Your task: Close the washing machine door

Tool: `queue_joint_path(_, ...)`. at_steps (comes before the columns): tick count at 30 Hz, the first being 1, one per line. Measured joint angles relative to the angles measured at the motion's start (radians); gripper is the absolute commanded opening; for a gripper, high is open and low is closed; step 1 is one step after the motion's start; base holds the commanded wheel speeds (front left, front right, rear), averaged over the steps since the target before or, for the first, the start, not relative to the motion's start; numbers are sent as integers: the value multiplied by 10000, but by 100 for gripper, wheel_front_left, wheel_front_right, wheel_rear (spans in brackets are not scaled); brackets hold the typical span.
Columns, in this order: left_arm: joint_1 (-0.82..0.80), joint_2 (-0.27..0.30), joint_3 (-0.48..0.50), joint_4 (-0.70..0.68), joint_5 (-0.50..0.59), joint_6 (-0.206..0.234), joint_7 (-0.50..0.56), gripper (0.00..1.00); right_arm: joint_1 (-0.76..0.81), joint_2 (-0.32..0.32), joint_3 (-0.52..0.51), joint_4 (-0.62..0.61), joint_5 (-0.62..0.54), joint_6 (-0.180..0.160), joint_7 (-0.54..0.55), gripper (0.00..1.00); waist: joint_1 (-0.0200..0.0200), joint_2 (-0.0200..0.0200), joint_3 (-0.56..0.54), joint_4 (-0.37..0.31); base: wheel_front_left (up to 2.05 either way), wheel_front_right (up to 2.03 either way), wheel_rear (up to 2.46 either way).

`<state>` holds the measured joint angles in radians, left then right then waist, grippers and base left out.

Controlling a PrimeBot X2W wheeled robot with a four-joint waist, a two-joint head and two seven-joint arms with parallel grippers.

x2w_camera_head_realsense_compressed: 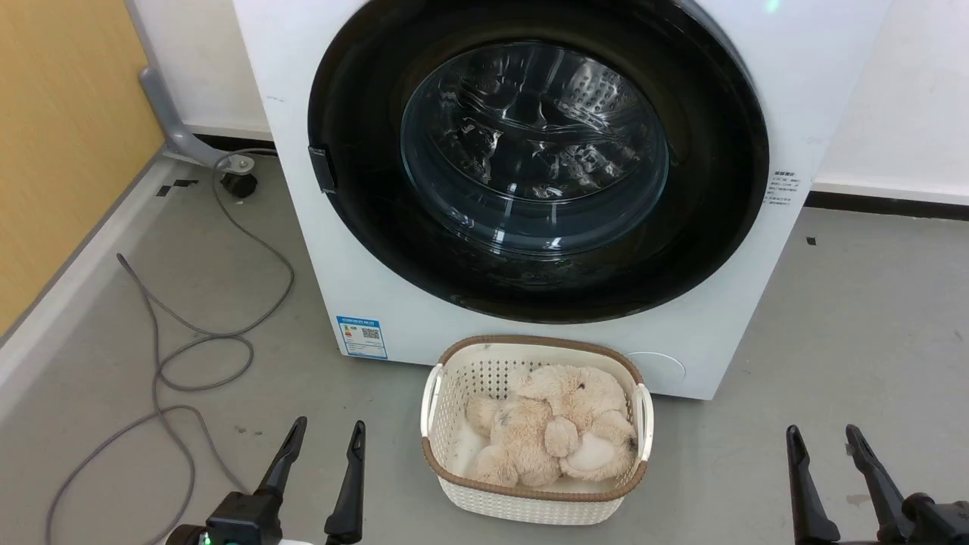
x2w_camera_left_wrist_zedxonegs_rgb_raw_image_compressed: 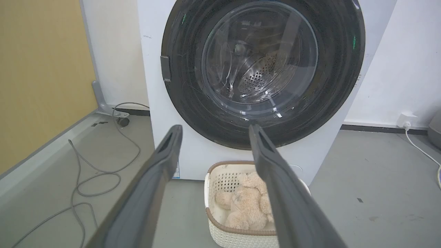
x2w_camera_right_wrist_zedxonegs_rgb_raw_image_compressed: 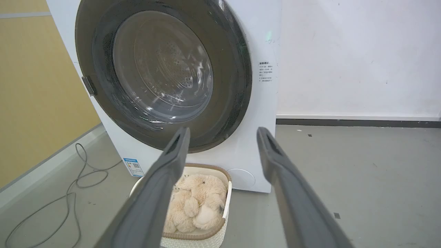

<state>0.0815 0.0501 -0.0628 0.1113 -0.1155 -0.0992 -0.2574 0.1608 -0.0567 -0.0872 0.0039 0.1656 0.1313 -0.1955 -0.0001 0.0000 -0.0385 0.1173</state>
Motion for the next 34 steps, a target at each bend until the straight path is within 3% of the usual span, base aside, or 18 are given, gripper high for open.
queue_joint_path(7, 0, 0, 81, 98, -6, 134, 0, 100, 1, 8, -6, -12, 46, 0, 4, 100, 1, 0, -9, -2, 0, 0, 0)
queue_joint_path(8, -1, 0, 90, 86, -10, 171, 0, 0, 1, 10, -6, -17, 46, 2, 8, 0, 1, 0, -7, 0, 0, 0, 0)
queue_joint_path(34, -26, 0, 155, -88, 136, 272, 460, 0, -80, 8, 132, -13, -242, 2, 357, 0, 1, 0, 66, -225, 0, 0, 0)
